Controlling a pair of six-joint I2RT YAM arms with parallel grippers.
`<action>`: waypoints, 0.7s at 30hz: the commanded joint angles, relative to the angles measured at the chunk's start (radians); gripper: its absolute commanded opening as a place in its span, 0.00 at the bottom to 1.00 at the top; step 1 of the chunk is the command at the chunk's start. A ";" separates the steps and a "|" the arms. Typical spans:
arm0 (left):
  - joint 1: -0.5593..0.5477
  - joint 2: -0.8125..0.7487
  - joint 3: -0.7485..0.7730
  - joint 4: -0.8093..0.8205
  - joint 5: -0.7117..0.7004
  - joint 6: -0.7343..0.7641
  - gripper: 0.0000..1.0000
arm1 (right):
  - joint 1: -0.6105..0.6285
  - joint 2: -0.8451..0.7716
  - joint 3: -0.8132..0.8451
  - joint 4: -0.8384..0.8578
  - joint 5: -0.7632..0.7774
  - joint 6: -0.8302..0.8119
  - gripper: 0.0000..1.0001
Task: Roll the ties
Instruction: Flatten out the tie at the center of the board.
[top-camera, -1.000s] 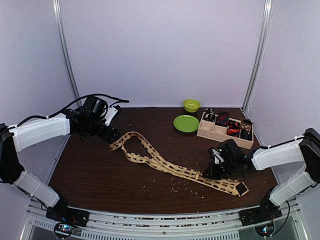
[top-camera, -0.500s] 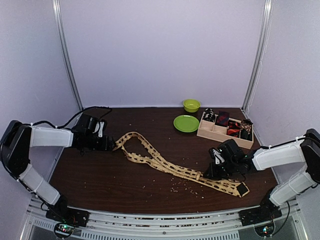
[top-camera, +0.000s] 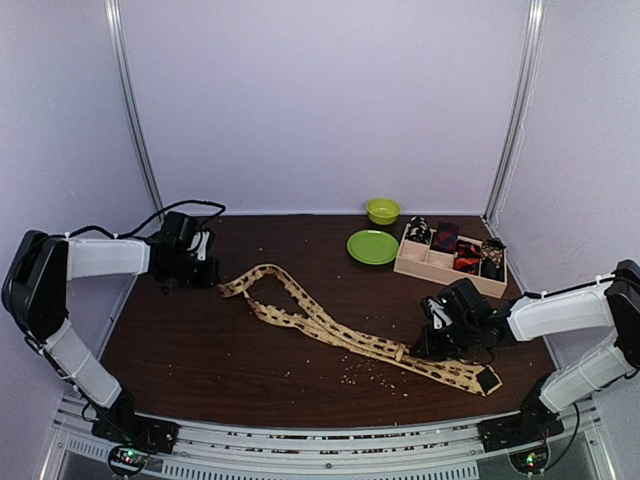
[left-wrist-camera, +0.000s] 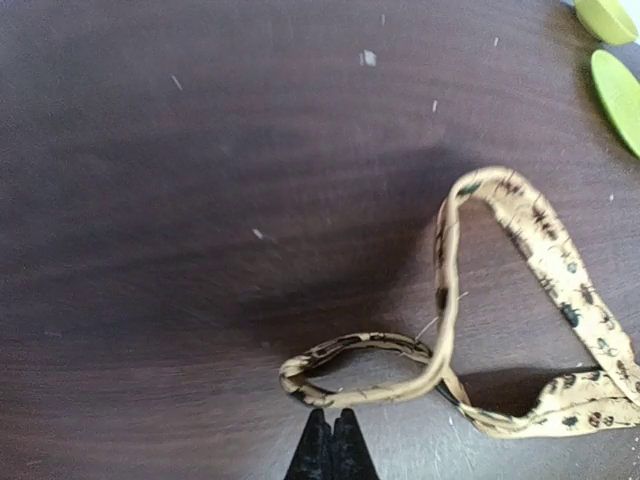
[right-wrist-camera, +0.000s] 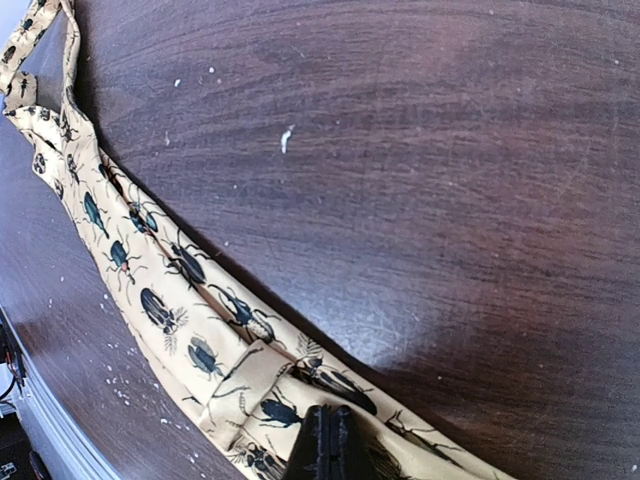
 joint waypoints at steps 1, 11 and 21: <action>0.006 -0.136 0.179 -0.341 -0.201 0.169 0.00 | -0.012 0.011 -0.047 -0.155 0.062 -0.016 0.00; 0.019 -0.219 0.181 -0.359 -0.031 0.237 0.36 | -0.019 0.011 -0.047 -0.166 0.050 -0.023 0.00; 0.023 -0.074 -0.116 0.204 0.098 0.049 0.44 | -0.025 0.000 -0.048 -0.167 0.049 -0.021 0.00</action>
